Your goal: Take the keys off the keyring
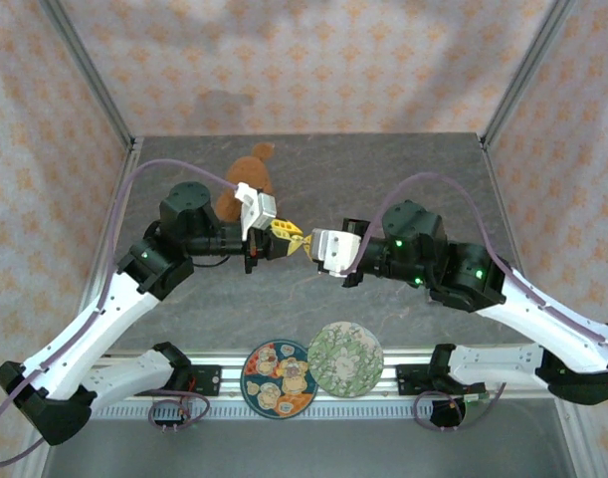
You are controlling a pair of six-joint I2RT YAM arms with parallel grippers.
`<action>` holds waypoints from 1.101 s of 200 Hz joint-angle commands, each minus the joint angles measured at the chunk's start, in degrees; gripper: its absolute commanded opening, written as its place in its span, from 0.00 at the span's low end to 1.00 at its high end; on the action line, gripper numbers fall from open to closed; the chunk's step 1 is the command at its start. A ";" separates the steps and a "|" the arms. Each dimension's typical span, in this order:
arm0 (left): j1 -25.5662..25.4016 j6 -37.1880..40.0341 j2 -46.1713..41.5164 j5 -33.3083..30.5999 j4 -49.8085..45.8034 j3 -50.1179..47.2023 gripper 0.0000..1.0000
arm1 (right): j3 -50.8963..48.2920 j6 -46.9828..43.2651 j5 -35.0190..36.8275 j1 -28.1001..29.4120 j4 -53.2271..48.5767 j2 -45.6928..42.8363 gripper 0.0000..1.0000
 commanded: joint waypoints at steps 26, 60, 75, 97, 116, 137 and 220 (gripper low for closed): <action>3.91 -0.83 3.46 -13.12 9.53 4.92 0.00 | 2.07 -8.65 -22.50 7.31 -17.04 8.30 0.00; 2.77 1.55 3.47 -11.77 9.19 5.30 0.00 | 4.14 -8.96 -26.75 5.33 -14.40 11.91 0.00; 2.01 2.95 3.15 -12.55 8.99 5.15 0.00 | 3.78 -7.73 -28.57 4.48 -11.39 12.55 0.00; 1.37 3.49 2.53 -14.37 10.74 4.13 0.00 | 3.35 -3.96 -29.20 3.25 -6.18 13.72 0.00; 1.18 3.73 2.24 -15.34 11.98 3.59 0.00 | 1.96 0.05 -27.89 3.10 -0.84 14.71 0.00; 0.52 4.18 2.33 -15.61 13.03 3.00 0.00 | 1.75 4.23 -26.67 2.97 2.64 16.40 0.00; -1.81 4.18 -0.01 -21.93 16.72 -0.18 0.00 | -7.32 18.35 -16.84 3.15 21.24 15.60 0.00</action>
